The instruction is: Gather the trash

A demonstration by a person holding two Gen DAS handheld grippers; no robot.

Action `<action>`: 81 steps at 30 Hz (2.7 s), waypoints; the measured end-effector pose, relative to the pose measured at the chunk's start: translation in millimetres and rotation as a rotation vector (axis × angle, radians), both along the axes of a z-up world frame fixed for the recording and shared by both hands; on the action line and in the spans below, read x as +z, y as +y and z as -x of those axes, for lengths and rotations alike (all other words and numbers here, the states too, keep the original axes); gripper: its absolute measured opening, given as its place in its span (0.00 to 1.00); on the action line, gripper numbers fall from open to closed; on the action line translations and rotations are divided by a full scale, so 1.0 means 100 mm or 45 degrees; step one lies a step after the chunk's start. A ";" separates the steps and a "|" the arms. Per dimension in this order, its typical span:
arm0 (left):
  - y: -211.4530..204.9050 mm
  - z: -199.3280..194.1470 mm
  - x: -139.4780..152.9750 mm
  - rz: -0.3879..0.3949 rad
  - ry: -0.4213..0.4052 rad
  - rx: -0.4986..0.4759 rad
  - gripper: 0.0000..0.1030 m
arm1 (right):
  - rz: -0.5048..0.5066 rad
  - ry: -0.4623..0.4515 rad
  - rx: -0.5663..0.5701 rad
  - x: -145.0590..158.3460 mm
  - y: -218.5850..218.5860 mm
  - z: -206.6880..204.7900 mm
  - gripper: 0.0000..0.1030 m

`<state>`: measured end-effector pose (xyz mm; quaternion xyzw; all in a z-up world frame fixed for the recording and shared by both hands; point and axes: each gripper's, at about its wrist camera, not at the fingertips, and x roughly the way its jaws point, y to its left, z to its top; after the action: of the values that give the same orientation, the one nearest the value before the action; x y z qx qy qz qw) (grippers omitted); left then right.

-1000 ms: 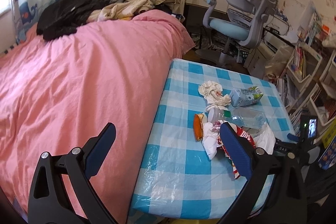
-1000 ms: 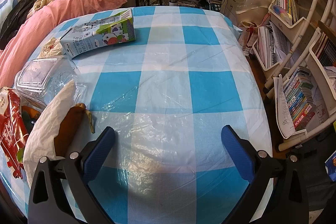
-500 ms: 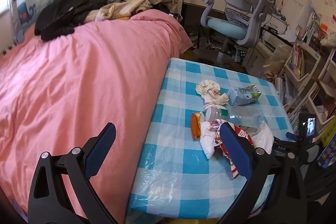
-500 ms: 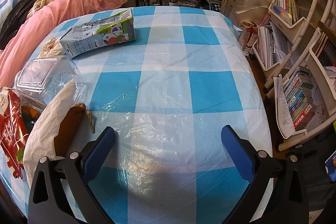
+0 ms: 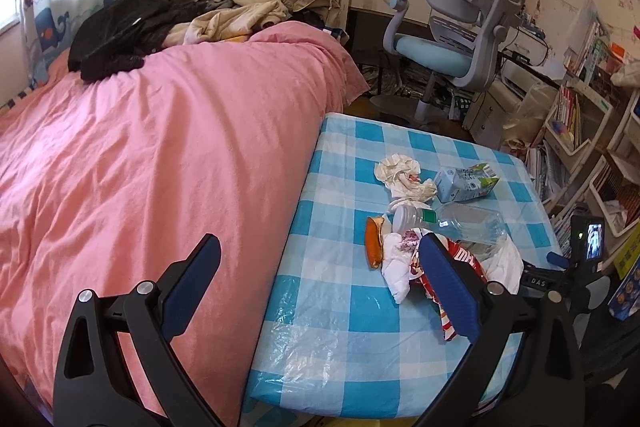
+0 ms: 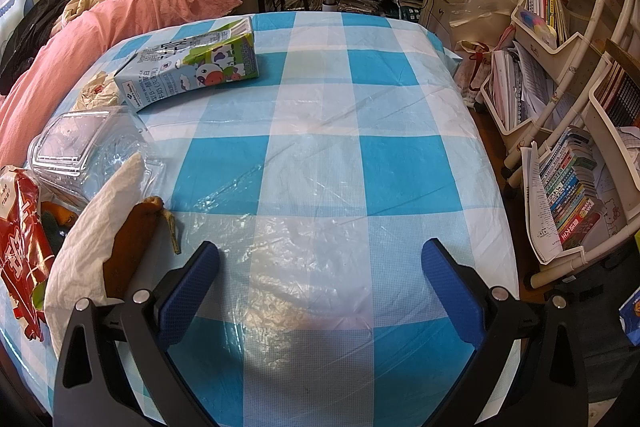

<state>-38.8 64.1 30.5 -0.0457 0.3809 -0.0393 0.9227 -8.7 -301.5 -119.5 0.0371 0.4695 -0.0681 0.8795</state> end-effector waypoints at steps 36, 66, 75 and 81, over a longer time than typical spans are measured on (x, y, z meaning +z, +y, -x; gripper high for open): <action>-0.26 0.08 0.00 -0.130 -0.059 -0.073 0.93 | 0.000 0.000 0.000 0.00 0.00 0.01 0.94; -0.33 -0.44 -0.61 -0.019 0.192 -0.055 0.93 | 0.000 0.001 0.001 0.00 0.00 0.01 0.94; -0.56 -0.63 -0.78 -0.033 0.239 -0.097 0.93 | 0.002 0.001 0.000 0.00 0.00 0.01 0.94; -0.66 -0.71 -0.76 -0.019 0.217 -0.106 0.93 | 0.001 0.012 -0.013 0.00 0.00 0.00 0.94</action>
<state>32.5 -1.7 -45.2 -0.0261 0.4597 -0.0706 0.8849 -8.5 -301.8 -119.8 0.0388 0.4734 -0.0731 0.8769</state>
